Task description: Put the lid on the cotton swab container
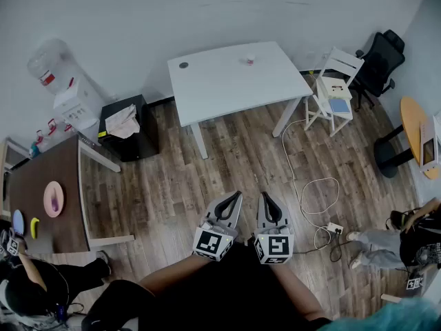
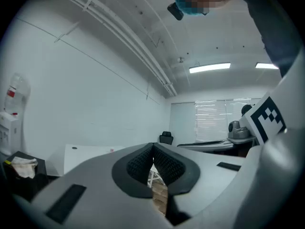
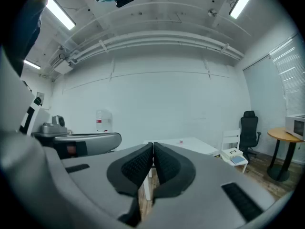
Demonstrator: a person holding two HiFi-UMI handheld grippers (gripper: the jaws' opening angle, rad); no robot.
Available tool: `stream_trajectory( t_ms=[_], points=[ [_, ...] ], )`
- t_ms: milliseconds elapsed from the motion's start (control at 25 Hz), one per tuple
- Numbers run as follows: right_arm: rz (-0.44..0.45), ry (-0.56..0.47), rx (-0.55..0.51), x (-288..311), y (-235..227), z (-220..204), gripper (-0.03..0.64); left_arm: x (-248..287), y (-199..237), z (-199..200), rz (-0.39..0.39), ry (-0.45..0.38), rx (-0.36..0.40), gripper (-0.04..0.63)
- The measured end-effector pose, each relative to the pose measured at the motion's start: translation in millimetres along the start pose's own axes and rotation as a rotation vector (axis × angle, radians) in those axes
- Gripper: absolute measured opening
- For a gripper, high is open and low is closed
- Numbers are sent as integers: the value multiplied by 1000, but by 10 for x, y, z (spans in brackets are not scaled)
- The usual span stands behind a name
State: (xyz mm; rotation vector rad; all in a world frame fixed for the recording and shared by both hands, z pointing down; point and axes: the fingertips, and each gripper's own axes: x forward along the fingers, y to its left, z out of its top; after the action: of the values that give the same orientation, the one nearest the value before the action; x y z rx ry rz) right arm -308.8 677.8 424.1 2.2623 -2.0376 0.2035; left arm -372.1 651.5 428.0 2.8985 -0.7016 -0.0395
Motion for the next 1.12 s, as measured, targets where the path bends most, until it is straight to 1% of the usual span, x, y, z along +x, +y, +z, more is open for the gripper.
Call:
stream_trajectory(
  t_ms=[160, 280, 360, 560, 680, 720, 840, 920, 1040, 1120],
  points=[
    [12, -10, 44, 23, 16, -51, 34, 9, 105, 10, 2, 9, -15, 12],
    [37, -46, 75, -6, 50, -44, 35, 4, 202, -86, 3, 36, -93, 12],
    [43, -41, 81, 9, 33, -57, 35, 42, 260, -125, 9, 49, -121, 14],
    [50, -43, 75, 137, -100, -91, 35, 164, 280, -202, 15, 37, -91, 14],
    [65, -50, 67, 315, -184, -87, 35, 294, 283, -204, 17, 32, -53, 12],
    [77, -50, 70, 393, -191, -89, 35, 347, 285, -205, 5, 39, -40, 14],
    [133, -37, 74, 676, -181, -106, 35, 571, 231, -249, -77, 64, -25, 14],
    [163, -29, 82, 898, -238, -109, 35, 780, 224, -265, -95, 69, -15, 14],
    [186, -26, 88, 1267, -419, -83, 35, 1151, 377, -284, -65, 91, 4, 14],
    [203, -12, 104, 1511, -588, -62, 35, 1409, 559, -283, -18, 108, 10, 14]
  ],
)
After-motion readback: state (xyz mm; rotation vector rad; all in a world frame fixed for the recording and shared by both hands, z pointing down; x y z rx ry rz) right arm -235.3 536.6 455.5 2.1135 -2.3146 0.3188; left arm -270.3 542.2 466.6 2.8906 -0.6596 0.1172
